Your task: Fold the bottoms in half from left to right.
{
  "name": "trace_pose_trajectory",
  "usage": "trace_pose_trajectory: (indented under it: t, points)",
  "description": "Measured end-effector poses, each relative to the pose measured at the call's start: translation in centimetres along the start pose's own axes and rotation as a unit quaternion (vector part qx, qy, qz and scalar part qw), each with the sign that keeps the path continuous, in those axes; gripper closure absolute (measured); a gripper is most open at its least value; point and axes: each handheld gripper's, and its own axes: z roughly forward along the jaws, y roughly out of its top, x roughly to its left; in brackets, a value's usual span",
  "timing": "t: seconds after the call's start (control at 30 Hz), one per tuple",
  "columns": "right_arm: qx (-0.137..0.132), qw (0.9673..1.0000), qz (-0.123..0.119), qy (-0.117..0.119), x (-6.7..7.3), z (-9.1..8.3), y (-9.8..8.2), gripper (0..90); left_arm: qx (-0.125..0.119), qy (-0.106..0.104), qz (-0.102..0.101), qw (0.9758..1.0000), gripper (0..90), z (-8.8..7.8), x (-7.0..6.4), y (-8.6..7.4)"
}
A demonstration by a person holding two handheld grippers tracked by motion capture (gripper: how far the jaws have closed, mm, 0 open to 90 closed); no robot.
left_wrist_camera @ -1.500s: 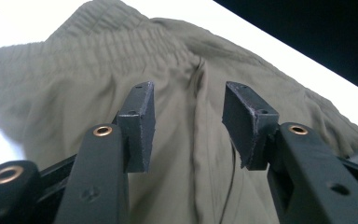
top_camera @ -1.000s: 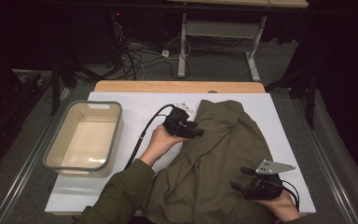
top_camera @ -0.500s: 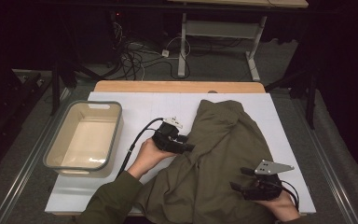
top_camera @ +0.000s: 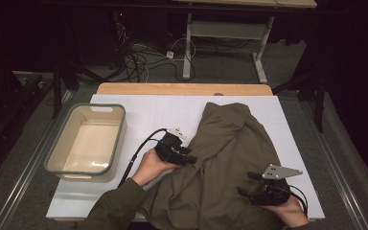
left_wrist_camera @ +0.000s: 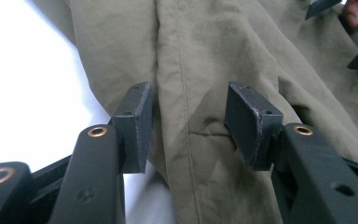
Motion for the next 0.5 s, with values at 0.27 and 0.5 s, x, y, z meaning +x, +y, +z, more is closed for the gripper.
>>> trace_pose_trajectory:
  t: [0.27,0.5]
  points:
    - [0.002,1.0,-0.002,0.0,0.03,0.06,-0.01,27.3,0.007,-0.001,0.007,0.9999,67.4,0.39,-0.17,-0.11]
    - [0.003,1.0,-0.003,0.001,0.05,0.12,-0.01,27.3,-0.012,-0.004,0.017,0.9998,86.1,-0.14,-0.52,0.22]
